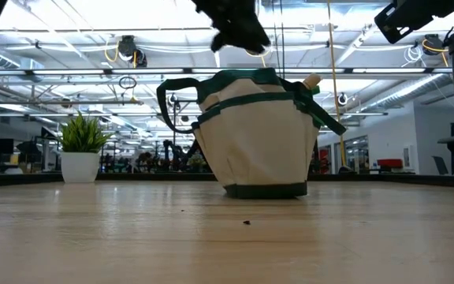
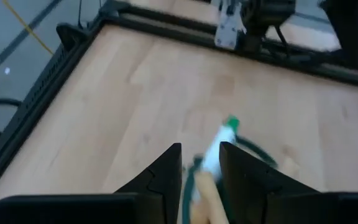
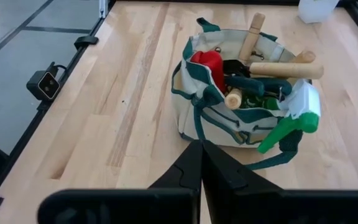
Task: Pick & Place Garden tools in Gardening bag
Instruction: Return to Home Position
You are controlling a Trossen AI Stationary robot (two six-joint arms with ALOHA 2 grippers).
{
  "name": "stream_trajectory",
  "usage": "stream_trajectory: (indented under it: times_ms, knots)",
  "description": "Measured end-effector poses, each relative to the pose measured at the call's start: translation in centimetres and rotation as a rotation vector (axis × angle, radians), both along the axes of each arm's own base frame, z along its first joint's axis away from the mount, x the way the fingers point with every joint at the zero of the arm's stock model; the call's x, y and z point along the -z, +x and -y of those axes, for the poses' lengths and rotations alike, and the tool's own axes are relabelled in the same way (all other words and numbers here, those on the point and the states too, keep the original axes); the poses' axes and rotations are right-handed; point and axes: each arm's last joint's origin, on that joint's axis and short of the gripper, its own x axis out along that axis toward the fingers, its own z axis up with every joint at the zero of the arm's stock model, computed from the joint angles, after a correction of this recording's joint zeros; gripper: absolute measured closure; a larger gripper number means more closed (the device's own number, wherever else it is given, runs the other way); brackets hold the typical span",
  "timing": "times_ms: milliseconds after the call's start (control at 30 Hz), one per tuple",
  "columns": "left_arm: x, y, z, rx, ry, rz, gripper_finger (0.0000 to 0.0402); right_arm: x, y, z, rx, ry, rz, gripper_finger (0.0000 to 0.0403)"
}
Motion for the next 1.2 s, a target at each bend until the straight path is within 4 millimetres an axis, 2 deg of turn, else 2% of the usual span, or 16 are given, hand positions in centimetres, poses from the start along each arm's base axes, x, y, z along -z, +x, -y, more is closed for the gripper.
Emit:
stream_trajectory:
  times_ms: [233,500,667,867,1033,1200]
  knots:
    - [-3.1,-3.2,2.3,0.045,0.0,-0.016,0.0289,0.0,0.0,0.0,0.001,0.002,0.002,0.0403]
    - [-4.3,-5.2,4.7,0.1,0.001,-0.011,0.0289,0.0,0.0,0.0,0.006,0.012,-0.001,0.0403]
    - [-3.6,-6.8,5.7,0.053,0.006,-0.036,0.0289,0.0,0.0,0.0,0.022,0.037,-0.005,0.0403]
    - [-1.9,-9.8,7.3,0.022,-0.031,0.073,0.0289,0.0,-0.1,0.0,0.022,0.036,-0.009,0.0403]
    - [-0.4,-13.0,8.4,0.014,-0.055,0.176,0.0289,0.0,0.0,0.0,0.022,0.037,-0.006,0.0403]
    - [1.3,-16.7,8.8,-0.043,-0.087,0.184,0.0289,-0.1,0.0,0.0,0.022,0.039,-0.002,0.0403]
